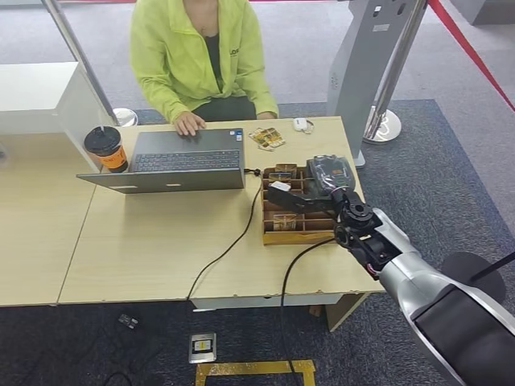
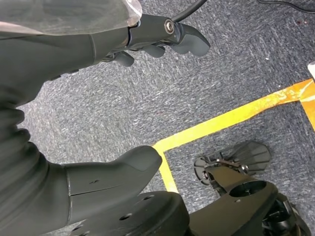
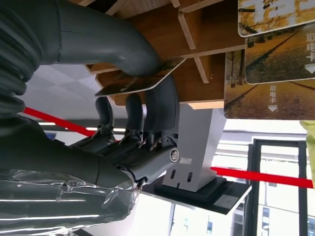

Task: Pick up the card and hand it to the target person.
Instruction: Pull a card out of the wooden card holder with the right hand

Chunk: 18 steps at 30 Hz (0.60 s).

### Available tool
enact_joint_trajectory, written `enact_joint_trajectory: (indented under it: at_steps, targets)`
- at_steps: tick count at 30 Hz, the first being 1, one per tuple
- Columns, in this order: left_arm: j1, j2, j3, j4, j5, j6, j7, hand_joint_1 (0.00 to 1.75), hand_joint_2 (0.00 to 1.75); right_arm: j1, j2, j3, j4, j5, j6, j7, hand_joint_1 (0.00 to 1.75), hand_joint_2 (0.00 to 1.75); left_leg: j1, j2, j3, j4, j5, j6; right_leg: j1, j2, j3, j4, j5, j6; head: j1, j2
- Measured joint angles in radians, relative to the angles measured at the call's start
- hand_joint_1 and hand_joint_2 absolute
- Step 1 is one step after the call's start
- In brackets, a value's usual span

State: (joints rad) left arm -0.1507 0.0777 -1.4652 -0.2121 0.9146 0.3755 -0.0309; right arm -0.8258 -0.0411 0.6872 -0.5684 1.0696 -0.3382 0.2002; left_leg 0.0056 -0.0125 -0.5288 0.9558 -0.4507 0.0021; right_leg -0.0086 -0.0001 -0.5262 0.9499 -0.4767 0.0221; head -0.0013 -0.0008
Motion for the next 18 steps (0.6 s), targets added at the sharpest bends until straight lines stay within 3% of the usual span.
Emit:
enact_joint_trajectory:
  at_steps: [4, 9, 18]
  targets:
    - [0.0, 0.0, 0.0, 0.0, -0.001, -0.002, 0.002, 0.0, 1.75, 0.0, -0.002, 0.0, 0.0, -0.004, -0.01, 0.0, 1.58, 1.75, 0.0, 0.0, 0.0, 0.0, 0.0, 0.0, 0.0, 0.0, 0.0, 0.0, 0.0, 0.0, 0.0, 0.0]
    - [0.0, 0.0, 0.0, 0.0, -0.002, -0.002, 0.002, 0.0, 1.75, 0.0, -0.007, 0.0, -0.007, -0.005, -0.018, 0.003, 1.75, 1.75, 0.0, 0.0, 0.0, 0.0, 0.0, 0.0, 0.0, 0.0, 0.0, 0.0, 0.0, 0.0, 0.0, 0.0]
    - [0.0, 0.0, 0.0, 0.0, -0.008, -0.002, 0.001, 0.0, 1.75, 0.004, -0.028, 0.0, -0.062, 0.008, -0.011, 0.014, 1.74, 1.75, 0.0, 0.0, 0.0, 0.0, 0.0, 0.0, 0.0, 0.0, 0.0, 0.0, 0.0, 0.0, 0.0, 0.0]
